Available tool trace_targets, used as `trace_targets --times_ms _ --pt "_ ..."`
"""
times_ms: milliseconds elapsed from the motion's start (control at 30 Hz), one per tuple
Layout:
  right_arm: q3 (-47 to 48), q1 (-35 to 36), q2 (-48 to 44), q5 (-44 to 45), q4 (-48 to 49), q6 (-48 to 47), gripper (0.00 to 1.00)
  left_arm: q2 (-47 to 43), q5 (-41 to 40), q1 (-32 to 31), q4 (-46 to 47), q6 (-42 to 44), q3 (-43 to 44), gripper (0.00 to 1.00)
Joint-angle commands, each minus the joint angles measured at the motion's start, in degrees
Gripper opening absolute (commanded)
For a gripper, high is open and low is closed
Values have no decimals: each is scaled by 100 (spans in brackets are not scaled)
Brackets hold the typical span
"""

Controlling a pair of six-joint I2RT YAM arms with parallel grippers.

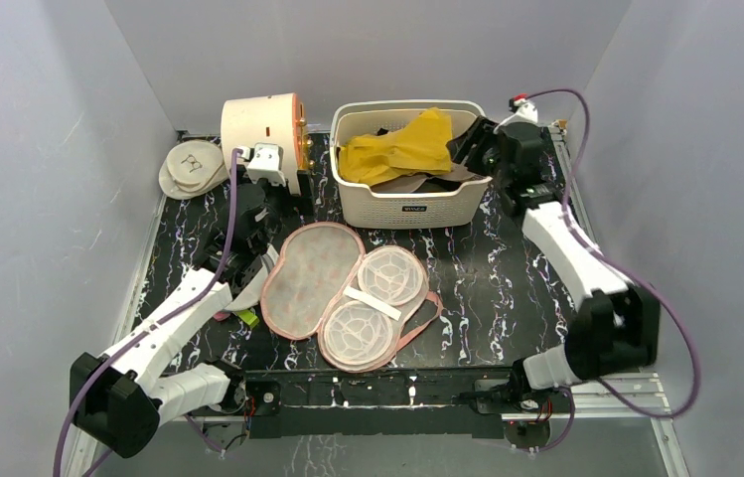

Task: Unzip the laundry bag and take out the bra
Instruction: Place the bra in the bin, then close the laundry bag at the center of the board.

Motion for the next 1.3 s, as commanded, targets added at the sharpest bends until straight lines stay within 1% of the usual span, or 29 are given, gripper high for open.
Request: trace_targets --times_ms 0,133,200,267,333,400,467,533,567,667,733,867,967,1067,1167,1267 --pt "-282 167 -1453 -546 61 -412 57 61 53 -16 87 -54 194 98" --pt "-1015 712 -2217 -1084 -165 -875 65 210 66 -26 78 -78 196 98" --pt "-1564 971 -2578 -1367 -265 -1042 68 298 107 -29 63 -91 195 98" --pt "-2111 1176 -2834 -1575 -186 -1065 72 414 108 -61 52 -70 199 98" --pt "-2641 1347 -3006 -1835 -4 -1053 73 567 14 -131 9 6 209 98" --pt "-3024 1490 -3157 -1922 147 -1021 74 741 -248 -345 -92 135 259 98" --pt "-3269 1554 -3312 -1898 289 -1007 75 932 -587 -703 -244 411 332 98" --pt "-3363 1563 -3455 -1838 387 -1016 76 1076 -591 -1022 -622 577 466 98" --pt "-3374 1564 -3503 -1829 407 -1045 77 1079 -392 -1079 -896 488 498 98" --pt "-3367 1567 -3613 -1877 455 -1162 78 855 337 -1088 -1372 173 366 98" --pt "-3421 1562 -3625 -1960 527 -1223 79 761 494 -1089 -1843 56 341 98" --pt "-3485 1567 -3583 -2095 635 -1306 80 741 442 -1071 -2535 156 246 98" --pt "-3538 1562 -3594 -2128 694 -1384 81 865 48 -1007 -2881 161 176 98" --pt "-3561 1567 -3650 -2046 625 -1464 81 964 22 -704 -2978 141 53 98" --pt "-3572 1567 -3772 -1966 497 -1534 81 1334 -42 -377 -3066 79 164 98" --pt "-3596 1562 -3888 -1882 432 -1591 81 1901 54 -162 -3055 34 333 88"
